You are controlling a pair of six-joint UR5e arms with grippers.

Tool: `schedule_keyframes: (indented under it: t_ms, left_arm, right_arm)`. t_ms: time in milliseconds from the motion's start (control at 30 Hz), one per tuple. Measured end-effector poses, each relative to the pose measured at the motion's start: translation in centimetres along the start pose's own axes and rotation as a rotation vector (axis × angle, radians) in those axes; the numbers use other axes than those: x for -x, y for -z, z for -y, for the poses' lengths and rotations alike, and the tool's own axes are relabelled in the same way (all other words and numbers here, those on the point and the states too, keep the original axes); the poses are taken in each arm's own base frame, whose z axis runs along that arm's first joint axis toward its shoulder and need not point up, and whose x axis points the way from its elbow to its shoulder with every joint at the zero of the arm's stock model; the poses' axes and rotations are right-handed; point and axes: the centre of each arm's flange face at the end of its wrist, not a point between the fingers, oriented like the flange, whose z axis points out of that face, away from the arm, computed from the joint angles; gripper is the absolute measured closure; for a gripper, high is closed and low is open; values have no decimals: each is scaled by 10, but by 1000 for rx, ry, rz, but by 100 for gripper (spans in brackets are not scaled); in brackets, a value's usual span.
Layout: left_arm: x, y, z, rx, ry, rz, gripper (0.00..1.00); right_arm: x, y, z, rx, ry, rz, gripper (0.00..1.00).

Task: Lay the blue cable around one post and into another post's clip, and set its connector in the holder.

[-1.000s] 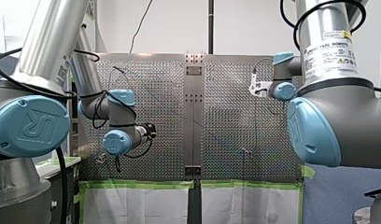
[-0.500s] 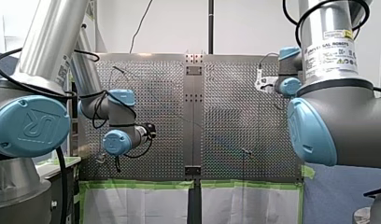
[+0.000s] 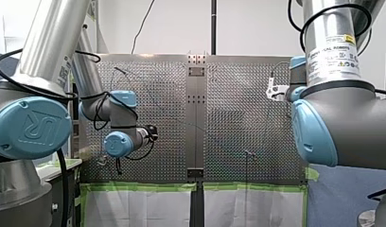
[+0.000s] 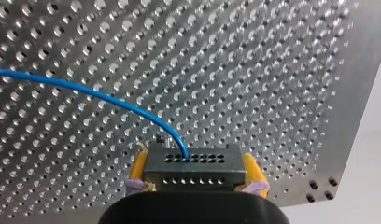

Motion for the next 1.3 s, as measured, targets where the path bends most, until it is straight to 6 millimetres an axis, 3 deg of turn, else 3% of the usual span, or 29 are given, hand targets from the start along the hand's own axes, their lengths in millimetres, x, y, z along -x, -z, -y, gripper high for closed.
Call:
schedule_keyframes:
  t_ms: [333, 600, 1100, 1300]
  left_arm:
    - [0, -1, -2, 4, -3, -6, 0]
    - [-1, -1, -2, -3, -5, -13, 0]
    - [0, -7, 0, -4, -7, -23, 0]
    - [1, -9, 1, -4, -7, -23, 0]
  right_arm:
    - [1, -2, -25, 15, -17, 4, 100]
    - [17, -10, -42, 28, -22, 63, 100]
    - [0, -37, -54, -1, -21, 66, 100]
    - [7, -42, -59, -15, -24, 93, 100]
